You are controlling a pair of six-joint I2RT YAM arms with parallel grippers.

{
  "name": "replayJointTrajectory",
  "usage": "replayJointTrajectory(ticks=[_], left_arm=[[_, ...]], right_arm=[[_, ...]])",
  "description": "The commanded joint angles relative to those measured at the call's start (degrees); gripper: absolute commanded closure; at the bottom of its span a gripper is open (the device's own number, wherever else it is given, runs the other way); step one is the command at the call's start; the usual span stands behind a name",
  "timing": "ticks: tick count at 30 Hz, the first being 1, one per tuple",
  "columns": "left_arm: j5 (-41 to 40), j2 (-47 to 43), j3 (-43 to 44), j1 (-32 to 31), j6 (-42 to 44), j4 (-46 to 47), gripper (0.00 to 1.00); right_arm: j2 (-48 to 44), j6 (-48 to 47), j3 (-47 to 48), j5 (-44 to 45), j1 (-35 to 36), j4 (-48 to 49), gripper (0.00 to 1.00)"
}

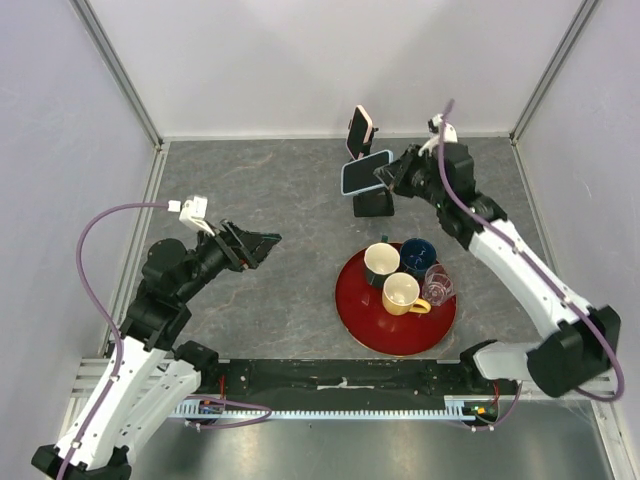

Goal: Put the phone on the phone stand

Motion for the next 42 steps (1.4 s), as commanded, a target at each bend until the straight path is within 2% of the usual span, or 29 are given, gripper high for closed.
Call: replayJointTrajectory(ticks=[1,4,10,18,29,42], left_arm=[[-3.60,2.22,5.18,-0.05,14.53,-8.60,0.18],[-3.43,3.45,6.42,-0.05,18.32,-10.88,0.18],[-1.58,3.10,5.10,-0.05,21.85,-11.15,0.18],[-1.41,2.58,2.55,-0.05,24.57,-9.22,0.18],[-1.06,2.14,0.45,-0.05,25.28,-6.76,0.18],[-0.70,2.66,-1.05,-0.05,25.28,-5.35,0.18]], right_arm=[[7.76,-12.80,13.10,7.75,-2.33,-14.07,1.00],[15.14,-16.41,23.28,7.85,-3.74,-20.22,1.00],[21.92,-20.37,28.41,6.71,-6.20,-22.79,1.00],[25.09,-21.42,28.68,1.53,-6.91,-18.93,1.00],[26.67,-19.93,24.46,0.38,-7.00,-11.98,1.00],[27.64,-18.79,20.86,-1.29,-7.00,-10.04,1.00]])
